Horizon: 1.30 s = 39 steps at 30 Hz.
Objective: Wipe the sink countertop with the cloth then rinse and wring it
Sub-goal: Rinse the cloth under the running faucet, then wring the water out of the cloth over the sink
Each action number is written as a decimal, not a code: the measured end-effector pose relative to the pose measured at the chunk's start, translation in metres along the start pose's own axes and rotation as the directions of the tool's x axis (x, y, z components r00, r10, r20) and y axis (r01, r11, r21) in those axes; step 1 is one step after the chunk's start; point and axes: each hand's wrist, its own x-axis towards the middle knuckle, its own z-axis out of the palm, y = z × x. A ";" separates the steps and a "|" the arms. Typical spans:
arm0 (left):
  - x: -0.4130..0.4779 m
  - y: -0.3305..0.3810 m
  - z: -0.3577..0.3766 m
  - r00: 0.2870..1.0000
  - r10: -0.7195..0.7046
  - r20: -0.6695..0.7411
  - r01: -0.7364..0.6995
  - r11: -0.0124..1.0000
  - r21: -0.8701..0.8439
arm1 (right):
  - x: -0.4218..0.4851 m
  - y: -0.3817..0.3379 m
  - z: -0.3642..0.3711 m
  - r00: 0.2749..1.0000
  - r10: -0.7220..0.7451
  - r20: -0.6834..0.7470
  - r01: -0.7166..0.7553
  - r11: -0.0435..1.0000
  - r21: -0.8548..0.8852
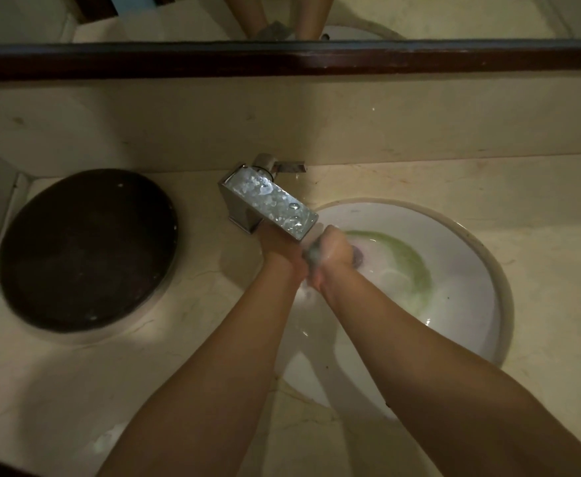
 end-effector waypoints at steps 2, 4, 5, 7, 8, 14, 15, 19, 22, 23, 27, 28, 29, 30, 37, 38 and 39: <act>-0.005 -0.002 0.002 1.000 -0.005 0.019 0.005 1.000 0.015 | 0.002 0.000 -0.004 0.998 -0.032 0.050 0.037 0.993 -0.110; -0.008 -0.007 0.004 0.999 -0.015 0.043 0.014 1.000 0.019 | 0.008 -0.002 -0.008 0.995 -0.097 0.017 0.099 0.975 -0.200; -0.010 -0.008 0.005 1.000 0.003 0.023 -0.004 1.000 0.020 | 0.008 -0.005 -0.010 0.989 -0.148 -0.018 0.138 0.955 -0.264; -0.014 -0.008 0.005 0.999 0.020 0.032 -0.020 1.000 0.004 | 0.010 -0.011 -0.012 0.964 -0.257 -0.074 0.211 0.900 -0.382; -0.017 -0.006 0.007 0.999 -0.001 0.052 0.002 1.000 -0.022 | 0.009 -0.016 -0.014 0.952 -0.298 -0.076 0.238 0.871 -0.431; -0.018 0.009 0.008 0.989 -0.146 0.021 0.146 0.989 -0.017 | -0.007 -0.039 -0.015 0.812 -0.579 0.075 0.490 0.605 -0.628; -0.017 0.010 0.006 0.990 -0.138 0.038 0.138 0.990 -0.014 | -0.009 -0.044 -0.010 0.788 -0.607 0.104 0.539 0.597 -0.594; -0.021 0.016 0.003 0.988 -0.101 0.116 0.108 0.993 -0.052 | -0.027 -0.069 0.021 0.735 -0.579 0.354 0.678 0.626 -0.384; -0.020 0.017 0.002 0.988 -0.091 0.125 0.099 0.993 -0.061 | -0.040 -0.078 0.037 0.676 -0.565 0.473 0.736 0.551 -0.394; -0.019 0.016 0.002 0.987 -0.096 0.128 0.105 0.992 -0.066 | -0.041 -0.079 0.038 0.668 -0.558 0.492 0.743 0.540 -0.396; -0.021 0.012 0.005 0.989 -0.131 0.071 0.138 0.984 -0.110 | -0.050 -0.077 0.034 0.660 -0.543 0.519 0.751 0.499 -0.433; -0.020 0.009 0.005 0.987 -0.147 0.065 0.154 0.981 -0.121 | -0.053 -0.075 0.033 0.662 -0.550 0.509 0.750 0.495 -0.439; -0.020 0.006 0.007 0.984 -0.159 0.077 0.169 0.974 -0.148 | -0.058 -0.074 0.031 0.660 -0.559 0.502 0.751 0.491 -0.442; -0.019 0.002 0.008 0.981 -0.167 0.099 0.182 0.969 -0.167 | -0.061 -0.073 0.028 0.658 -0.558 0.505 0.753 0.482 -0.448; -0.044 -0.022 0.014 0.971 -0.185 0.149 0.203 0.972 -0.116 | -0.055 -0.082 -0.030 0.747 -0.439 0.499 0.663 0.552 -0.506; -0.051 -0.024 0.015 0.965 -0.209 0.159 0.223 0.972 -0.077 | -0.048 -0.083 -0.045 0.797 -0.413 0.442 0.603 0.589 -0.538; -0.059 -0.027 0.016 0.962 -0.221 0.162 0.231 0.972 -0.046 | -0.043 -0.086 -0.063 0.850 -0.332 0.409 0.522 0.643 -0.560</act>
